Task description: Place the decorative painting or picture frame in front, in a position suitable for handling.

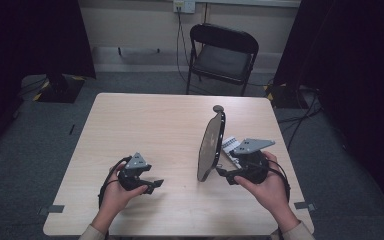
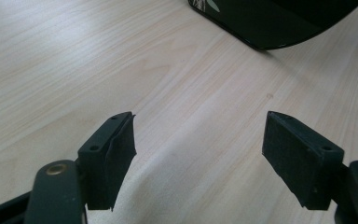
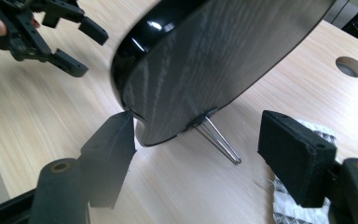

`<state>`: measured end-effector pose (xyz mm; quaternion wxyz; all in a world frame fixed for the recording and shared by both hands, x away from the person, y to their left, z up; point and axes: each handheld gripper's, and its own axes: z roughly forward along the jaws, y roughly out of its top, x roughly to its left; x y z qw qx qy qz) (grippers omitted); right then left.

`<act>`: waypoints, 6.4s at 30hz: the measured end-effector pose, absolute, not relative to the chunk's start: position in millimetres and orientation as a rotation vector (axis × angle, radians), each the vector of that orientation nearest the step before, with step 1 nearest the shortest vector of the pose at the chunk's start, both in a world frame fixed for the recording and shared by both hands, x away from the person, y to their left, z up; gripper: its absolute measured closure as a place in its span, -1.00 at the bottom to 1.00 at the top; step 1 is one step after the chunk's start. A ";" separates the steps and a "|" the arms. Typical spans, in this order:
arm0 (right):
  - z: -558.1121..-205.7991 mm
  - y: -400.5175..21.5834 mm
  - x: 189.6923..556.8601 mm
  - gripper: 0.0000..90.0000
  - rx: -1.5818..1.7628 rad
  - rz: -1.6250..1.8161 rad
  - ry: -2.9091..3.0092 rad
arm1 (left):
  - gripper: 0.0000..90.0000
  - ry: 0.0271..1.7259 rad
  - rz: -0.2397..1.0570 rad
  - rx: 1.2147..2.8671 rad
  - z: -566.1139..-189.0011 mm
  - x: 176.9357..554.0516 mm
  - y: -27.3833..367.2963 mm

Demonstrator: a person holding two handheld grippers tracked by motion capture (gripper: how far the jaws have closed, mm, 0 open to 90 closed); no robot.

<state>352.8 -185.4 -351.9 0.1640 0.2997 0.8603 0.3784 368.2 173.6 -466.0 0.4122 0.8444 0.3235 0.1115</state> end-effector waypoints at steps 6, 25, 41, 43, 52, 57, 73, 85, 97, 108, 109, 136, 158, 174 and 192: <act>-351.5 -194.7 352.6 -0.39 0.894 1.077 2.436 | -0.43 0.814 0.286 2.123 -464.1 368.0 172.9; -277.8 -177.2 374.4 -0.39 0.946 1.120 2.362 | -0.43 0.811 0.294 2.120 -460.7 367.4 171.7; -299.6 -149.1 405.6 0.59 1.180 1.040 2.292 | -0.43 0.809 0.312 2.119 -459.3 368.4 175.9; -299.7 -149.3 407.0 0.66 1.188 1.038 2.285 | -0.43 0.805 0.308 2.123 -459.1 368.5 175.8; -303.2 -142.8 421.8 0.77 1.259 1.114 2.229 | -0.43 0.803 0.303 2.126 -459.5 368.9 175.2; -302.5 -134.5 427.2 0.77 1.226 1.108 2.252 | -0.43 0.804 0.306 2.120 -458.9 369.3 176.9; -298.8 -112.5 427.9 0.77 1.169 1.089 2.339 | -0.43 0.808 0.305 2.114 -459.2 369.8 177.2; -294.8 -103.2 425.0 0.77 1.174 1.168 2.339 | -0.43 0.812 0.301 2.117 -459.7 370.4 178.9; -304.5 -103.9 423.0 0.77 1.235 1.222 2.347 | -0.43 0.795 0.308 2.131 -459.4 369.8 174.3; -304.4 -108.7 425.8 0.56 1.186 1.162 2.364 | -0.43 0.799 0.303 2.136 -461.3 370.0 173.8; -304.3 -108.3 425.8 0.53 1.182 1.155 2.364 | -0.43 0.800 0.302 2.135 -461.4 369.8 173.5; -313.2 -176.7 407.5 -0.26 1.091 1.284 2.393 | -0.43 0.796 0.304 2.164 -464.5 369.2 170.7; -391.5 -219.8 422.9 -0.29 1.176 1.085 2.362 | -0.44 0.798 0.284 2.165 -467.3 370.0 168.0; -446.4 -252.0 446.4 -0.18 1.288 0.931 2.291 | -0.45 0.812 0.244 2.164 -473.4 370.2 163.9; -474.5 -264.8 443.7 0.25 1.362 0.857 2.293 | -0.51 0.786 0.255 2.213 -485.8 371.6 157.4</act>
